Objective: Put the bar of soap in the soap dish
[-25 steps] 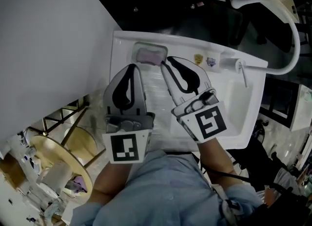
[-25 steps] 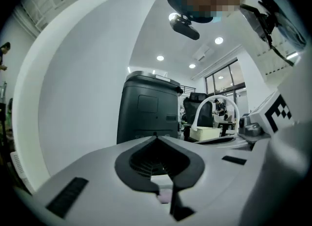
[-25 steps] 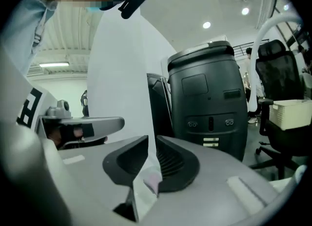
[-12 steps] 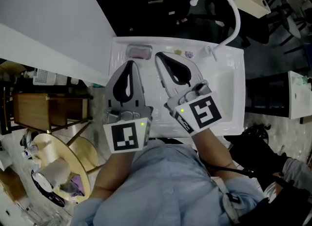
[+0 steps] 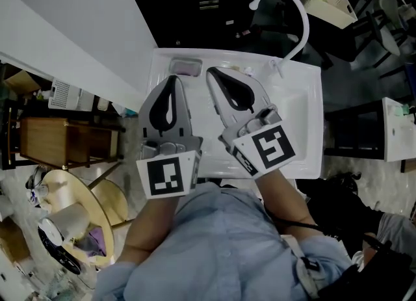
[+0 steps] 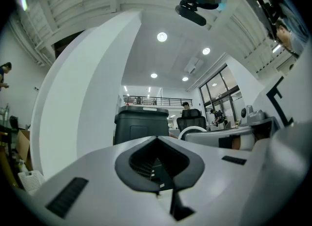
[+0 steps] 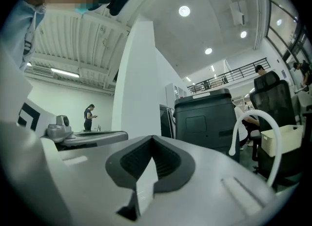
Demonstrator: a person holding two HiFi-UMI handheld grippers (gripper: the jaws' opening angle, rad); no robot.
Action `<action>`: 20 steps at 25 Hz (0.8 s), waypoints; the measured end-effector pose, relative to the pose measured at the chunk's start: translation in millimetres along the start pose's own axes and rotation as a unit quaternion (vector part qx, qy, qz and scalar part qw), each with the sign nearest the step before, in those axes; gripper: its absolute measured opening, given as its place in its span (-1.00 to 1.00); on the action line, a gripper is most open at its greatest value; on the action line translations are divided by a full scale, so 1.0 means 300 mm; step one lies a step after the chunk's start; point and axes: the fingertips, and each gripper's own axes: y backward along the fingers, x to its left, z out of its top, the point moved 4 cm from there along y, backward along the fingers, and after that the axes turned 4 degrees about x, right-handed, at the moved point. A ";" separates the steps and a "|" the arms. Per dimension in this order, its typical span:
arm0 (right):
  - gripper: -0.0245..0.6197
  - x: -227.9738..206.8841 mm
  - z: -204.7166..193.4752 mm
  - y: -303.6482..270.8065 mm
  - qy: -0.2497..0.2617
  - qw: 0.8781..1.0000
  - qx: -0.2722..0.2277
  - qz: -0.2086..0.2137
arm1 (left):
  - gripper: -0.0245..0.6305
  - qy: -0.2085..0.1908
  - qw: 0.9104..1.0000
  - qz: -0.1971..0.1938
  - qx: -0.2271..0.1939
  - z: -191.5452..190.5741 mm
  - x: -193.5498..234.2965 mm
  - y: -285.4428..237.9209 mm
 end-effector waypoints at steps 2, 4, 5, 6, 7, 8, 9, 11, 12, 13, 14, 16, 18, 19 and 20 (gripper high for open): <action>-0.92 -0.009 0.012 -0.017 -0.021 1.000 0.004 -0.023 | -0.91 -0.006 1.000 -0.022 0.017 0.019 0.019 -0.031; -0.92 -0.017 0.011 -0.026 -0.015 1.000 0.002 -0.019 | -0.91 -0.006 1.000 -0.013 0.007 0.018 0.028 -0.045; -0.92 -0.019 0.005 -0.025 -0.004 1.000 -0.002 -0.009 | -0.91 -0.003 1.000 -0.001 -0.004 0.009 0.025 -0.042; -0.92 -0.015 -0.005 -0.018 0.007 1.000 -0.005 0.002 | -0.91 0.000 1.000 0.008 -0.013 -0.006 0.017 -0.030; -0.92 -0.006 -0.019 -0.007 0.015 1.000 -0.007 0.010 | -0.91 0.002 1.000 0.013 -0.018 -0.022 0.008 -0.012; -0.92 0.008 -0.034 0.006 0.019 1.000 -0.008 0.015 | -0.91 0.004 1.000 0.014 -0.020 -0.039 0.000 0.009; -0.92 0.024 -0.049 0.019 0.020 1.000 -0.007 0.017 | -0.91 0.004 1.000 0.014 -0.020 -0.053 -0.005 0.030; -0.92 0.052 -0.074 0.041 0.019 1.000 -0.004 0.018 | -0.91 0.006 1.000 0.012 -0.017 -0.075 -0.015 0.066; -0.92 0.062 -0.083 0.049 0.019 1.000 -0.002 0.018 | -0.91 0.007 1.000 0.011 -0.016 -0.083 -0.018 0.078; -0.92 0.069 -0.089 0.053 0.019 1.000 -0.001 0.018 | -0.91 0.007 1.000 0.010 -0.014 -0.090 -0.020 0.087; -0.92 0.073 -0.095 0.054 0.019 1.000 0.000 0.018 | -0.91 0.007 1.000 0.009 -0.014 -0.096 -0.020 0.091; -0.92 0.076 -0.106 0.051 0.019 1.000 0.003 0.019 | -0.91 0.005 1.000 0.008 -0.014 -0.102 -0.016 0.091; -0.92 0.076 -0.118 0.046 0.018 1.000 0.009 0.019 | -0.91 0.004 1.000 0.008 -0.014 -0.105 -0.012 0.086; -0.92 0.076 -0.122 0.042 0.018 1.000 0.010 0.020 | -0.91 0.004 1.000 0.009 -0.014 -0.107 -0.010 0.083; -0.92 0.076 -0.126 0.039 0.019 1.000 0.011 0.021 | -0.91 0.003 1.000 0.009 -0.014 -0.108 -0.008 0.081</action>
